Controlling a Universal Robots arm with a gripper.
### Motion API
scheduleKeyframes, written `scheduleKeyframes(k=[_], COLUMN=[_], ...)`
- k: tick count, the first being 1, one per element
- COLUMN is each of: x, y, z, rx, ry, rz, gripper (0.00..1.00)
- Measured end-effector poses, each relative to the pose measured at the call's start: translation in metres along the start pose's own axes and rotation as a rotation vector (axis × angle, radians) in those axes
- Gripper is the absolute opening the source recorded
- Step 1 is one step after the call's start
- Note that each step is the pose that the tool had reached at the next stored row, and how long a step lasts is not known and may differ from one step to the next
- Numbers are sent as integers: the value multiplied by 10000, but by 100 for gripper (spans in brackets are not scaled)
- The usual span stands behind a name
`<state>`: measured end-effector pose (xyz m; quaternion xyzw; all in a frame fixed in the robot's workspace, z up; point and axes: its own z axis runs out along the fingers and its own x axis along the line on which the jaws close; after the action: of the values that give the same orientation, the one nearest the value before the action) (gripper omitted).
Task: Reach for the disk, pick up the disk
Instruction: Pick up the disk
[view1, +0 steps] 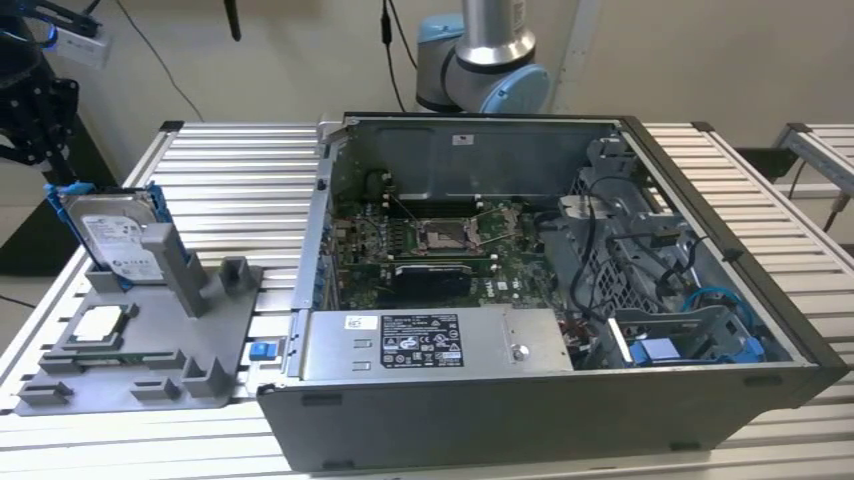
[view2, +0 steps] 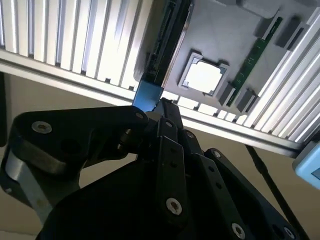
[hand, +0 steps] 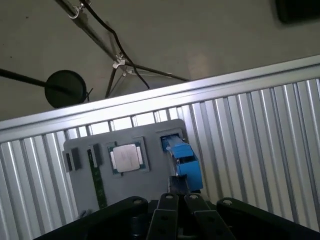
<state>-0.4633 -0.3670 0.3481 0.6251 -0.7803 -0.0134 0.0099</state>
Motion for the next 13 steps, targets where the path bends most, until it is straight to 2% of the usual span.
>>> scheduleKeyframes(k=[5,13], x=[-40,-46], y=[-38,-51], z=[2,1], rx=[1,0], ry=[2,4], rz=[-89,-124], gripper=[0,0])
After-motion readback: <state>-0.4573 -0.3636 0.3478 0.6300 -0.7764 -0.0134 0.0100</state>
